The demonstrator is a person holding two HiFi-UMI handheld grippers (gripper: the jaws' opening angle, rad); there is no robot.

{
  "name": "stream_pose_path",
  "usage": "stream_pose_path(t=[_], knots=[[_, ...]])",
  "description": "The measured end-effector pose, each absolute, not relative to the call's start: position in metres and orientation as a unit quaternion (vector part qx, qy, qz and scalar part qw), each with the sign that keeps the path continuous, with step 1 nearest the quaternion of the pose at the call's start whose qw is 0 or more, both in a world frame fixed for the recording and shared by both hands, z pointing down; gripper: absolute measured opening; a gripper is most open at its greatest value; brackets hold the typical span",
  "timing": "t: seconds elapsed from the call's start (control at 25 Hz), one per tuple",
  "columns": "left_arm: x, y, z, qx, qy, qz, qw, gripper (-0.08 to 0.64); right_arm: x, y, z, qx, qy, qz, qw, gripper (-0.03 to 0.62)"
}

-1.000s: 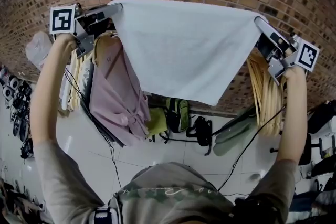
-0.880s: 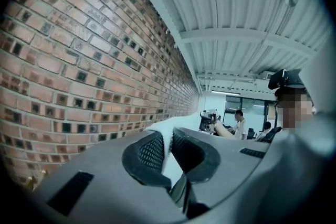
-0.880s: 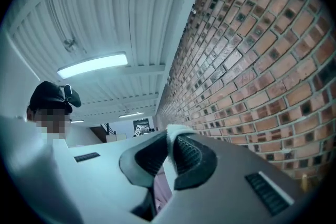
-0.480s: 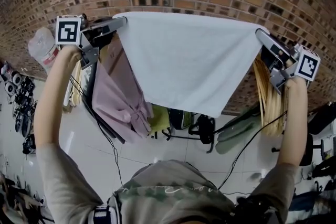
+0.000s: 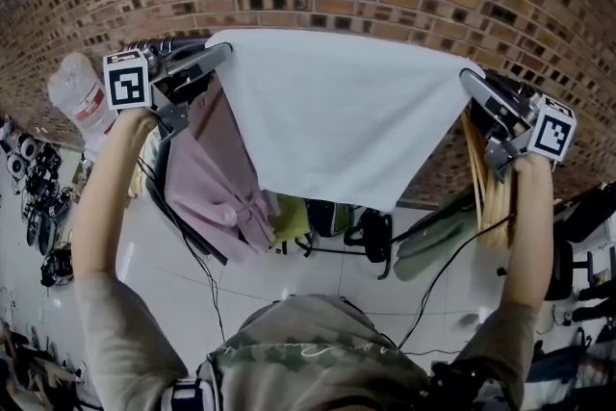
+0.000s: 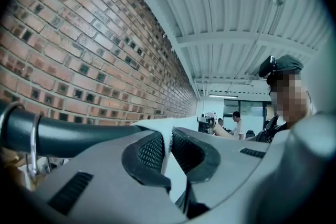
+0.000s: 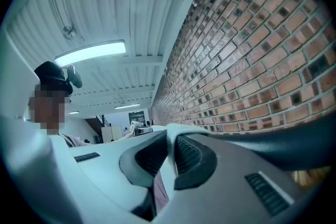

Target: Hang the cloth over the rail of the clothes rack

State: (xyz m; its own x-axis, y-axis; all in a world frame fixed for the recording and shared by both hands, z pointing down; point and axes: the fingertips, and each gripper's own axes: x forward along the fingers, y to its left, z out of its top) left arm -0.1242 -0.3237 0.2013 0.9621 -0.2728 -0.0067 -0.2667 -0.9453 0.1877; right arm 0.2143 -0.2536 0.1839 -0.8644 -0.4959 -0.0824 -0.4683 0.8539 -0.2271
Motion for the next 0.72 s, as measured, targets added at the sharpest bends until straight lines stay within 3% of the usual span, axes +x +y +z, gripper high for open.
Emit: stream_pose_path(t=[0.72], knots=[[-0.126,-0.320,0.208,0.987,-0.116,-0.069,0.093,0.020,0.217,-0.253,0.205,-0.262,0.958,-0.089,0.074,0.020]])
